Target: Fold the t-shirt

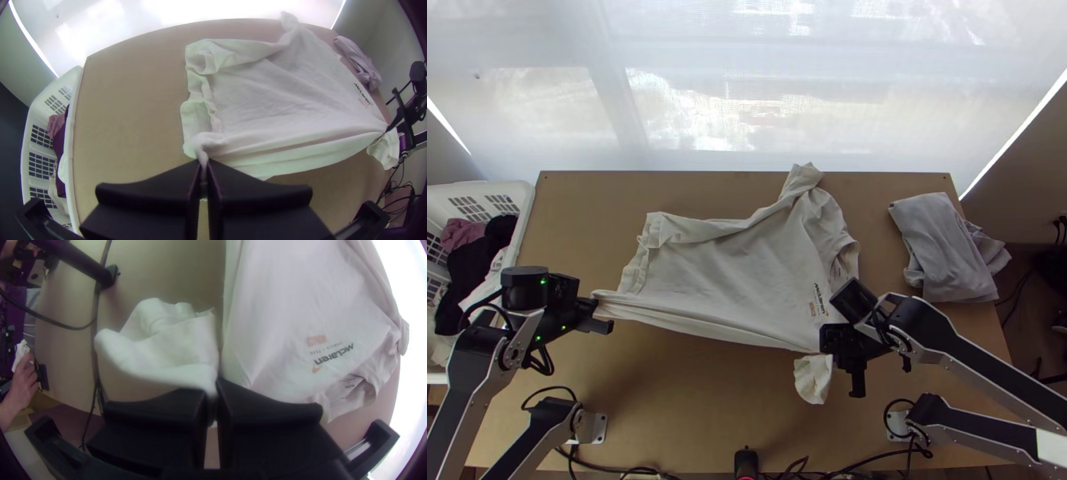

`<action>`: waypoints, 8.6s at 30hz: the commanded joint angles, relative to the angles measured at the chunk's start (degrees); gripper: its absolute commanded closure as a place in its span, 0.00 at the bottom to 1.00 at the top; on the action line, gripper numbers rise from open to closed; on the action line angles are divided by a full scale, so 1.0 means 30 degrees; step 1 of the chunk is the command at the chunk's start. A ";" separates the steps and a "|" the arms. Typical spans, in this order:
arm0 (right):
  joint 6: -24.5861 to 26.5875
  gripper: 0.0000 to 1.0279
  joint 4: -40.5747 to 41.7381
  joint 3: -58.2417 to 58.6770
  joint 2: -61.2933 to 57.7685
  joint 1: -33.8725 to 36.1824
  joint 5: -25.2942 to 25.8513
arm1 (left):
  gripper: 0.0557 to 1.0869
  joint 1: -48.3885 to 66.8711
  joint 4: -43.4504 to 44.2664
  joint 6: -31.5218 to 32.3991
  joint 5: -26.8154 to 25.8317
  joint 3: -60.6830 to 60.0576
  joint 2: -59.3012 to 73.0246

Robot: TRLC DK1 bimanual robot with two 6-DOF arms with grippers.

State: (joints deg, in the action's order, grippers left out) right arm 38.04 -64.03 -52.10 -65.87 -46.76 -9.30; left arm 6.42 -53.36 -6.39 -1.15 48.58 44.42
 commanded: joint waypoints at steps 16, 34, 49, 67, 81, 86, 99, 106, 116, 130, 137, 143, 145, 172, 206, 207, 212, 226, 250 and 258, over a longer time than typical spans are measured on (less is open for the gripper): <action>-0.1577 0.15 0.2007 0.1369 0.1155 -0.2225 0.0053 | 0.97 0.0616 0.2436 -0.0066 0.0119 -0.0958 0.2536; -0.2485 0.15 0.3941 -0.0037 0.0012 -0.8670 -0.0591 | 0.97 0.0674 0.2817 -0.0359 0.0617 -0.1104 0.4030; -0.2134 0.37 0.6841 0.2190 -0.2390 -0.9959 -0.1998 | 0.97 0.0528 0.2612 0.0227 0.1056 -0.1192 0.3737; -0.2573 0.97 0.3882 -0.1209 -0.0955 -0.6737 -0.2027 | 0.97 0.0996 0.3491 0.0344 0.1056 -0.0753 0.4850; -0.2720 0.38 0.3560 0.0783 0.0129 -0.7967 -0.2027 | 0.97 0.1260 0.3872 0.0197 0.1086 -0.1046 0.5055; -0.2896 0.33 0.4263 0.1545 -0.0310 -0.8963 -0.2086 | 0.97 0.1231 0.3784 0.0256 0.1086 -0.1192 0.4762; -0.2808 0.21 0.6607 0.1955 -0.2830 -1.0106 -0.2115 | 0.97 0.1084 0.3638 0.0285 0.1086 -0.1603 0.4381; -0.2310 0.27 0.8043 0.3361 -0.3474 -1.0047 -0.2027 | 0.97 0.1084 0.3755 0.0168 0.1086 -0.1632 0.4616; -0.2280 0.97 0.8511 0.2922 -0.2801 -0.8963 -0.1207 | 0.97 0.1114 0.3901 0.0139 0.1086 -0.1603 0.4821; -0.1577 0.97 0.3560 0.3567 0.1330 -0.7000 -0.1148 | 0.97 0.1026 0.3901 -0.0037 0.1086 -0.1397 0.4733; -0.1284 0.97 0.2418 0.5940 0.3908 -0.6912 -0.1060 | 0.97 0.1084 0.3901 -0.0037 0.1086 -0.1720 0.4616; -0.1519 0.60 0.2593 0.5178 0.4143 -0.6912 -0.1060 | 0.97 0.1260 0.3930 -0.0037 0.1086 -0.1661 0.4674; -0.1548 0.53 0.2681 0.4533 0.3879 -0.6971 -0.1060 | 0.97 0.1289 0.3930 -0.0037 0.1086 -0.1632 0.4674; -0.1343 0.44 0.8189 0.3625 -0.2537 -0.7645 -0.1002 | 0.97 0.1289 0.3901 0.0139 0.1115 -0.1866 0.4645; -0.2163 0.66 0.7779 0.2160 -0.2185 -0.7733 0.1137 | 0.97 0.1026 0.3843 -0.0271 0.1086 -0.2101 0.4440; -0.2192 0.61 0.7867 0.2072 -0.2273 -0.7791 0.1137 | 0.97 0.1055 0.3843 -0.0242 0.1086 -0.2159 0.4440; -0.2134 0.56 0.8775 0.1926 -0.3123 -0.8260 0.1137 | 0.97 0.1055 0.3843 -0.0096 0.1056 -0.2218 0.4411; -0.1665 0.55 0.9918 0.2102 -0.4617 -0.8377 0.1079 | 0.97 0.0967 0.3813 -0.0125 0.1086 -0.2394 0.4235; -0.1079 0.97 1.1060 0.2131 -0.5467 -0.8231 0.1049 | 0.97 0.0323 0.3901 -0.0594 0.1086 -0.2481 0.4381; -0.1841 0.97 0.7281 -0.0799 -0.4002 -0.8289 -0.0591 | 0.97 0.0469 0.3930 -0.0564 0.1056 -0.2423 0.4411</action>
State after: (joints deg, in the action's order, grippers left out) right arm 34.11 -35.07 -48.73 -80.79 -71.44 -7.46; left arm 7.49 -41.63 -8.19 2.11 41.12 57.58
